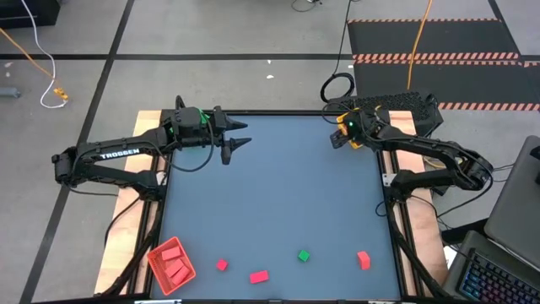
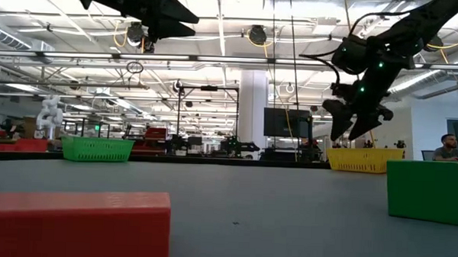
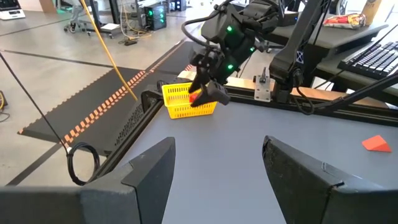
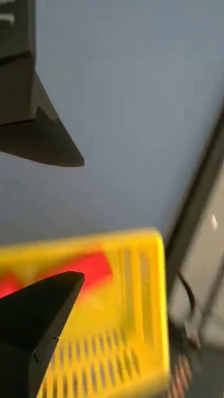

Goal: Sort & place blocks by color
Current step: Put the orange block into the orange bin

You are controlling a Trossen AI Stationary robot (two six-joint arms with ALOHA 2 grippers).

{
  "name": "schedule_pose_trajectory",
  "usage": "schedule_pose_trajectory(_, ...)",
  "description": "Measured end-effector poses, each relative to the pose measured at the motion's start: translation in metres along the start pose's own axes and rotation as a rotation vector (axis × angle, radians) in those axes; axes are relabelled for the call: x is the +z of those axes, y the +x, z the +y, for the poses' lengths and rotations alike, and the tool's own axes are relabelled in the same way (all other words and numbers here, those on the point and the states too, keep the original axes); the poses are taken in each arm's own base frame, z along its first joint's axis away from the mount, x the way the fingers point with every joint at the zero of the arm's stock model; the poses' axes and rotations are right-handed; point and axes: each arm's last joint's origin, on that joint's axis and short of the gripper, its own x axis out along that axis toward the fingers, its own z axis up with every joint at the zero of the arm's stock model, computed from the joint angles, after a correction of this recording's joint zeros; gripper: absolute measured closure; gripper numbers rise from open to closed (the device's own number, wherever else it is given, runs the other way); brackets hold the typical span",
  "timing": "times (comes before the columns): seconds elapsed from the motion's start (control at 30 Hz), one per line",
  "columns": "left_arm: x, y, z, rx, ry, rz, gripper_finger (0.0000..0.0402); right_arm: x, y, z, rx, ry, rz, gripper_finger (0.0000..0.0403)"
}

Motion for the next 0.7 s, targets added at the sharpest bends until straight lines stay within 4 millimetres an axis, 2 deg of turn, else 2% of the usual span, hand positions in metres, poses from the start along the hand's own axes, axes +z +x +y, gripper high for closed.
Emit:
schedule_pose_trajectory(0.17, 0.000, 0.000, 0.000, 0.000, 0.003, 0.000, 0.0160, -0.003, -0.003, 0.015, 0.268, -0.016, 0.061, 0.0118)
schedule_pose_trajectory(0.37, 0.000, 0.000, 0.000, 0.000, 0.006, 0.000, 0.0160, -0.017, -0.018, 0.049, 0.404, -0.130, 0.083, 0.0130)
schedule_pose_trajectory(0.57, -0.005, 0.000, 0.000, -0.001, 0.034, 0.051, 0.0160, -0.043, -0.040, 0.084, 0.527, -0.229, 0.144, 0.0142)
schedule_pose_trajectory(0.7, -0.012, -0.001, 0.002, 0.002, 0.057, 0.122, 0.0160, -0.066, -0.057, 0.099, 0.576, -0.273, 0.229, 0.0148)
